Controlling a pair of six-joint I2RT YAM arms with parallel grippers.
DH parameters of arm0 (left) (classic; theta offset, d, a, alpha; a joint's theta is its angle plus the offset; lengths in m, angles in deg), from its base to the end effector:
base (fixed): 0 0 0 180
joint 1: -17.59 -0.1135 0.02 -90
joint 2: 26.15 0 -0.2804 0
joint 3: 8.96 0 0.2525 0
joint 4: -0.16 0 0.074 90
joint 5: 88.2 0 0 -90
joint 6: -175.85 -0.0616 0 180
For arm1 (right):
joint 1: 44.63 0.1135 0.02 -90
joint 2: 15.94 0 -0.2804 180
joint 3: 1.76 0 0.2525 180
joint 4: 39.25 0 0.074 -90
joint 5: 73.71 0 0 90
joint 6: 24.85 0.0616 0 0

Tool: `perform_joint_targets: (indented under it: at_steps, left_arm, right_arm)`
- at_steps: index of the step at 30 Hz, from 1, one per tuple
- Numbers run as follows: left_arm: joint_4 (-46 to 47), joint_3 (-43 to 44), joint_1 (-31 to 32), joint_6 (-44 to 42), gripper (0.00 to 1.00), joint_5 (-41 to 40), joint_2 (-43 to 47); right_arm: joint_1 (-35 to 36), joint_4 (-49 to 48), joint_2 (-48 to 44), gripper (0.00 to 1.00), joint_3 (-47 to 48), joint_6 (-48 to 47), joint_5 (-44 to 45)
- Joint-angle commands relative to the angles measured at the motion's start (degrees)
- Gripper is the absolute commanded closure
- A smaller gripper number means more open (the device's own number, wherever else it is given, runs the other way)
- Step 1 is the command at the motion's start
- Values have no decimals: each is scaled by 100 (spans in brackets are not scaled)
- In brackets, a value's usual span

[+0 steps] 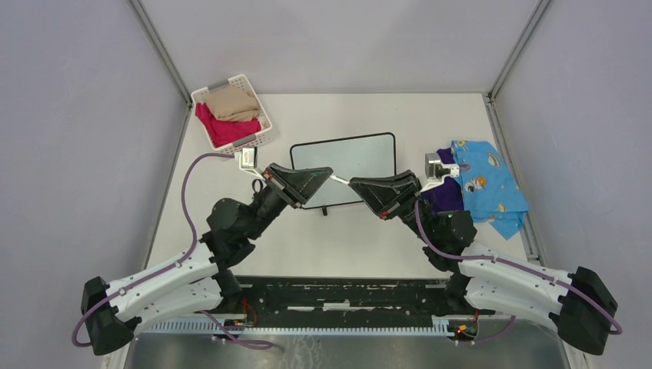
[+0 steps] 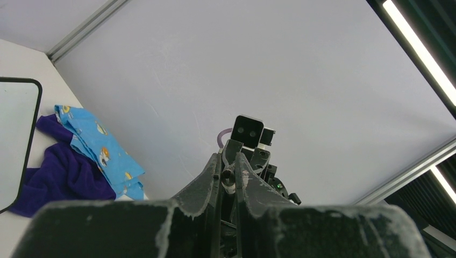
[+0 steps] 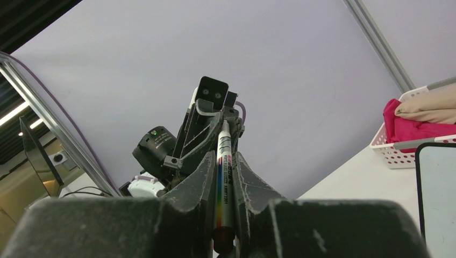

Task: Write a sentence on the whiteboard

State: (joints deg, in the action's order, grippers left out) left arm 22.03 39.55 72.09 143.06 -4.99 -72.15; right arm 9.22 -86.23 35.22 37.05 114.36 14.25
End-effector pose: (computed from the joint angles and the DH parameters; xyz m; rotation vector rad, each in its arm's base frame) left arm 0.1224 -0.1591 0.3821 -0.1514 1.3063 -1.6375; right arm 0.1176 0.1647 0.3549 -0.0820 1.0998 1.6570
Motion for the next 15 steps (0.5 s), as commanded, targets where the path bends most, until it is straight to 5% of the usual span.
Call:
perform_joint_targets:
  at_steps: [1, 6, 15]
  left_arm:
    - [-398, 172, 8, -91, 97, -47, -6]
    - [-556, 212, 8, -126, 88, -94, 2]
    - [-1053, 330, 9, -325, 42, -227, 229]
  right_arm:
    - [19, -607, -19, 100, 210, 141, -304]
    - [18, -574, -52, 100, 203, 92, -352]
    - [20, -22, -403, 100, 235, -322, -147]
